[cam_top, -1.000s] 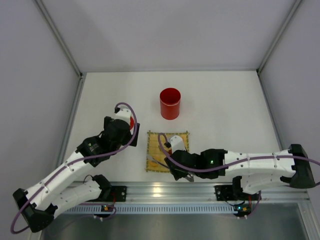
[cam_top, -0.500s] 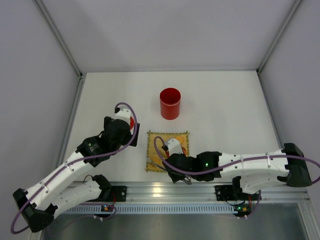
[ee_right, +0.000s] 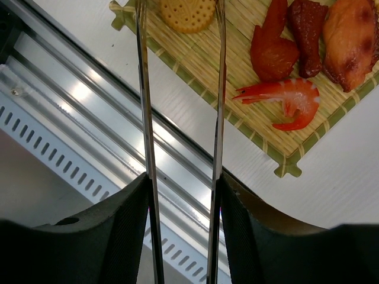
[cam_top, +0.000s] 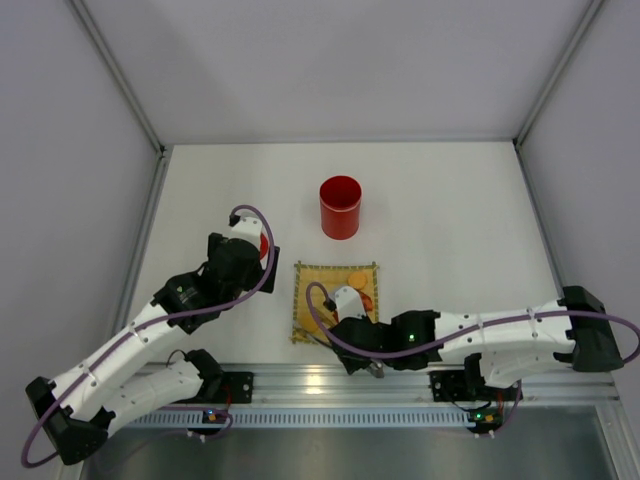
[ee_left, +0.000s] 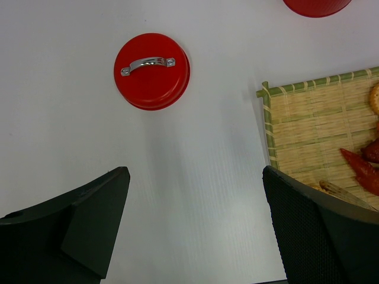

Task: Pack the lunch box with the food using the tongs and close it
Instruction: Pick up the fake food from the plate, then place the fake food in the packing box, then pick up the fake food from the plate.

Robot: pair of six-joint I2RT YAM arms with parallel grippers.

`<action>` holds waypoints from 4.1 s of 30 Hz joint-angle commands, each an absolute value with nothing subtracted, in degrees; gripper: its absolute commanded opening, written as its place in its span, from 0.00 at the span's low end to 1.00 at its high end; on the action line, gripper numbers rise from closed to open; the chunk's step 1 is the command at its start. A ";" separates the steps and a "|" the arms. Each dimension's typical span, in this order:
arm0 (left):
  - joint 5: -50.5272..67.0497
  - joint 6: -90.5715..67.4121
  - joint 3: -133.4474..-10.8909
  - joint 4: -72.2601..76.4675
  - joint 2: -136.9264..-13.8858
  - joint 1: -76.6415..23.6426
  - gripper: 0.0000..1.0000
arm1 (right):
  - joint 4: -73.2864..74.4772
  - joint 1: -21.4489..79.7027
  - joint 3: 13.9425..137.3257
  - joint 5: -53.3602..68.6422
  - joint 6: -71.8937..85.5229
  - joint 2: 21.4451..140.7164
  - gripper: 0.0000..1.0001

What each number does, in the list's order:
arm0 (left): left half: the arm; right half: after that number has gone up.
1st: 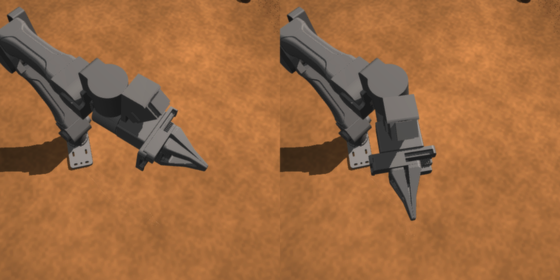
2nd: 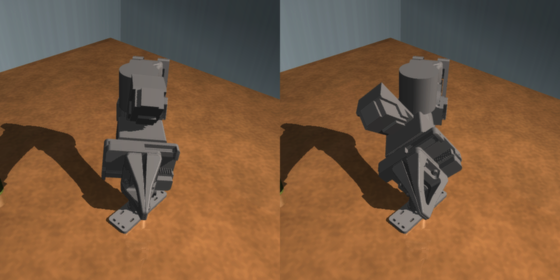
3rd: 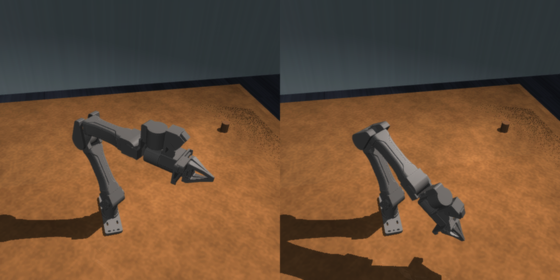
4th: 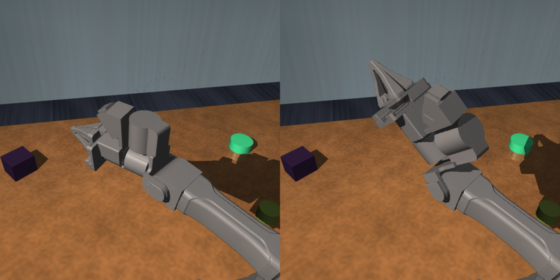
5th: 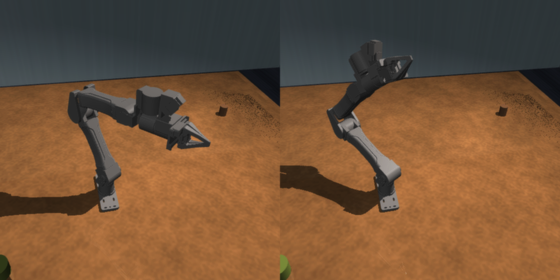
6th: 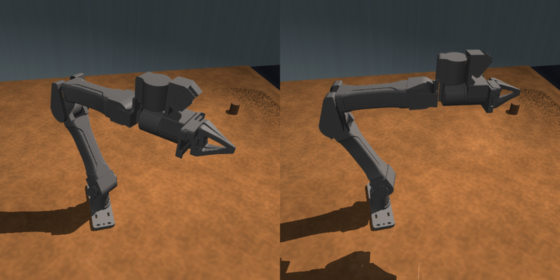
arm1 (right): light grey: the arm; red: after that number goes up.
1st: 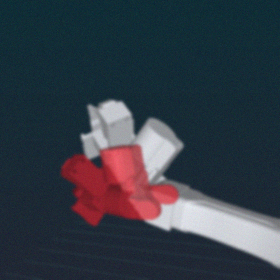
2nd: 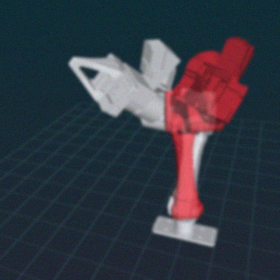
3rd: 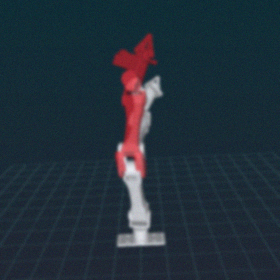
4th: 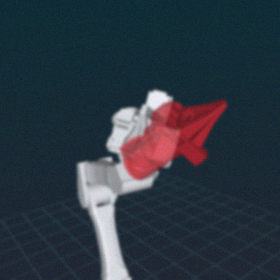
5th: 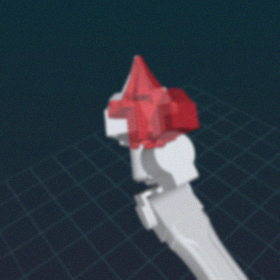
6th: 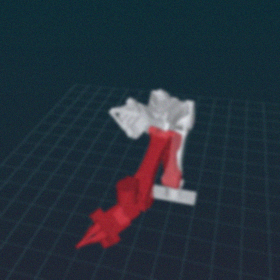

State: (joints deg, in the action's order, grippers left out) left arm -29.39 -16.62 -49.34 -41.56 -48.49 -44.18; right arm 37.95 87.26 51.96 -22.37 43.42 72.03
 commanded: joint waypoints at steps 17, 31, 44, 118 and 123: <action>-29.53 -16.96 -48.87 -40.34 -47.37 -44.21 0.99 | 40.94 88.68 54.75 -27.15 45.35 69.17 0.34; -29.53 -16.96 -48.87 -40.34 -47.46 -44.21 0.99 | 48.43 79.92 63.19 -33.40 38.95 62.23 0.35; -29.44 -16.96 -48.96 -40.34 -47.64 -44.21 0.99 | 46.59 53.10 82.70 -26.29 21.27 68.46 0.36; -28.65 -16.61 -48.69 -40.08 -46.67 -44.21 0.99 | 54.23 75.32 53.70 -29.09 43.33 58.80 0.45; -28.57 -16.61 -48.69 -40.17 -46.67 -44.21 0.99 | 55.89 75.59 52.65 -30.23 45.53 58.27 0.45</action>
State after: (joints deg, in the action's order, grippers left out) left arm -28.73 -16.60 -49.10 -41.54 -47.72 -44.18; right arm 53.30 74.48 52.86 -27.31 42.83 58.98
